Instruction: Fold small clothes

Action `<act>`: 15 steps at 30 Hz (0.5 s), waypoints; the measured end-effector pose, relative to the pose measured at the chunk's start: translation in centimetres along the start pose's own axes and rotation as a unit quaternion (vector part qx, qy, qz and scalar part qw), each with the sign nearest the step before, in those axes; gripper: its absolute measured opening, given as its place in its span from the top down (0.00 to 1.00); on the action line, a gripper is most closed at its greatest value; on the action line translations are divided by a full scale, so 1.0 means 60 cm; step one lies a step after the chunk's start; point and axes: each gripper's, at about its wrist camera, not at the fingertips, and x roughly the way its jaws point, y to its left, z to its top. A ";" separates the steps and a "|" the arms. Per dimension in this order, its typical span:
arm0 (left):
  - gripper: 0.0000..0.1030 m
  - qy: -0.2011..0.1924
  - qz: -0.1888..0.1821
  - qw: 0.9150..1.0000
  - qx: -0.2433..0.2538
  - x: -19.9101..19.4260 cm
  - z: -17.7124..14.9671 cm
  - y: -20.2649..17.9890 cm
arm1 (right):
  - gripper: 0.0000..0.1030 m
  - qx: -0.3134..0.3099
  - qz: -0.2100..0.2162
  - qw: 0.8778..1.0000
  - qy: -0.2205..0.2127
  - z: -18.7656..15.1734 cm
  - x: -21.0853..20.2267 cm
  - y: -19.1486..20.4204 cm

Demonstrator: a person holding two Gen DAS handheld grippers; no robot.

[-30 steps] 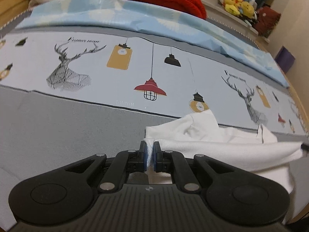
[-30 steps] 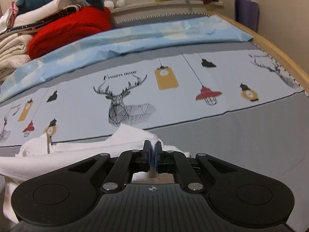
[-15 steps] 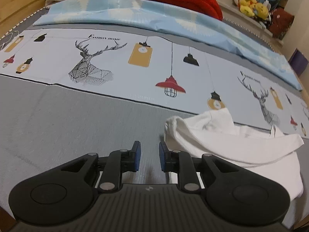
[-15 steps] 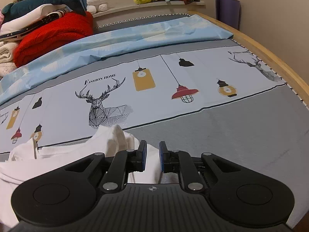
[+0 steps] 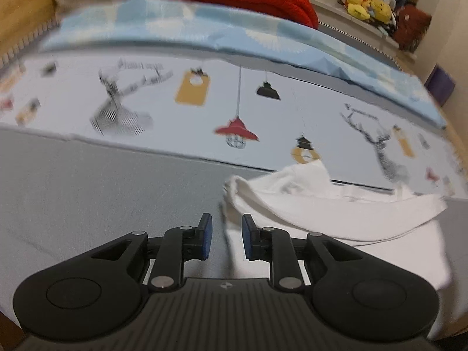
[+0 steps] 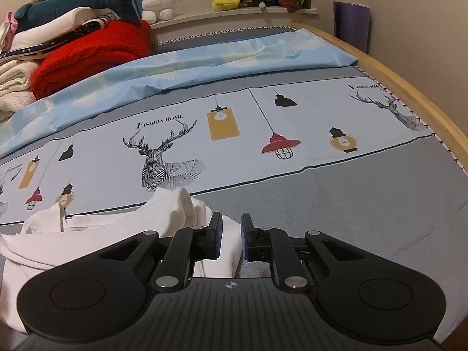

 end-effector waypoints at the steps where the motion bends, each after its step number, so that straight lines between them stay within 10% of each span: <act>1: 0.77 0.011 -0.007 1.000 -0.004 0.001 0.006 0.007 | 0.87 -0.001 0.001 1.000 -0.002 -0.001 -0.002 0.001; 6: 0.77 0.005 0.034 0.996 0.085 0.009 0.035 0.014 | 0.87 -0.017 0.014 1.000 -0.001 -0.005 -0.003 0.009; 15: 0.62 0.062 -0.008 0.998 0.031 0.091 0.006 0.062 | 0.87 -0.025 0.036 0.998 0.033 -0.022 0.032 0.007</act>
